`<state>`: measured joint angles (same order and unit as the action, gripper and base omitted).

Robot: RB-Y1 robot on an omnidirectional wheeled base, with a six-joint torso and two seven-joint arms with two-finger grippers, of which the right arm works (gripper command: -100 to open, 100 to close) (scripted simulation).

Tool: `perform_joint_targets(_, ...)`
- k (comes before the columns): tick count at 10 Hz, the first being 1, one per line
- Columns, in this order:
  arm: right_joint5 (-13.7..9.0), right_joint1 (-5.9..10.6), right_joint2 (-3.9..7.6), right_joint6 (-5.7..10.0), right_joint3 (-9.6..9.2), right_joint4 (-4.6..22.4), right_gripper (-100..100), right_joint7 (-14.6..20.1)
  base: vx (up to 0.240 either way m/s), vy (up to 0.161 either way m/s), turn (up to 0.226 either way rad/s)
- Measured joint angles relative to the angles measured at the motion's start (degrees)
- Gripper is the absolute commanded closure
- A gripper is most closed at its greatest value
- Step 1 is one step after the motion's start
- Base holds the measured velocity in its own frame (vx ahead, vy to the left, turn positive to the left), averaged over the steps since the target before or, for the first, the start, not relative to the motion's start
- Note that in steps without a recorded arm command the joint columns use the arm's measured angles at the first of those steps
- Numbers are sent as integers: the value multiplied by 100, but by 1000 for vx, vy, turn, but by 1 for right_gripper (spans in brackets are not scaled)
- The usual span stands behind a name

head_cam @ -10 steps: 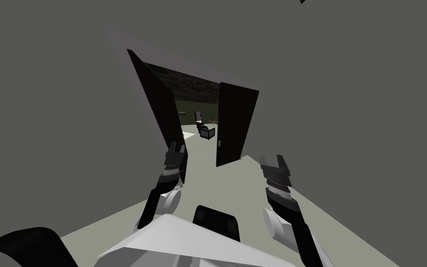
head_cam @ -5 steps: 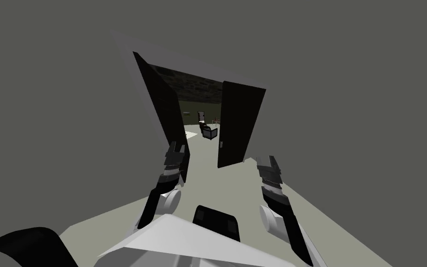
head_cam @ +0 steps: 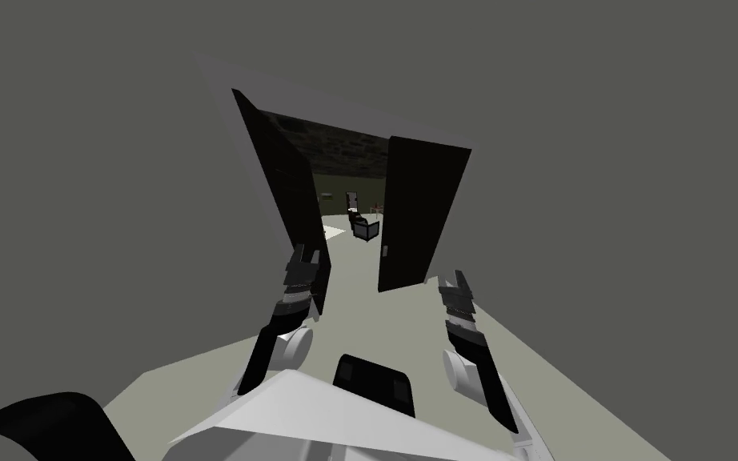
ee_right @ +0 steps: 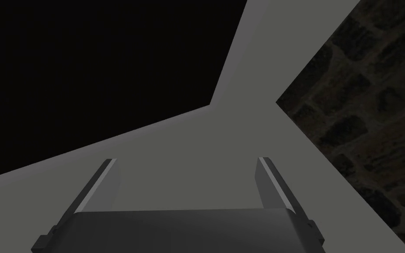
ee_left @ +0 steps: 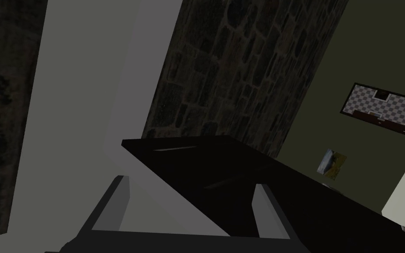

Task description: Push the door open

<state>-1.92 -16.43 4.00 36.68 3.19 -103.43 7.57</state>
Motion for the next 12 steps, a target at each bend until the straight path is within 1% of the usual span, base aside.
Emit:
perform_joint_targets(1,-3,42,9,3,-8,136,-100,-14,47,-42,56)
perform_joint_targets(2,-11,66,28,5,-3,216,-100,-13,42,-34,95)
perform_joint_targets(3,-20,135,47,18,6,351,-100,-16,38,-26,60)
perform_joint_targets(5,-15,210,41,109,-11,643,-100,-45,43,-26,82)
perform_joint_targets(6,-20,263,50,114,-3,740,-100,-52,46,-32,146)
perform_joint_targets(7,-24,316,59,138,-4,894,-100,-60,39,-36,56)
perform_joint_targets(8,-27,379,65,165,2,1029,-100,-68,42,-41,108)
perform_joint_targets(9,-34,439,79,155,6,1156,-100,-76,60,-62,186)
perform_joint_targets(11,-40,603,88,220,9,1508,-100,-108,50,-39,99)
perform_joint_targets(12,-44,684,91,258,13,1718,-100,-122,72,-59,197)
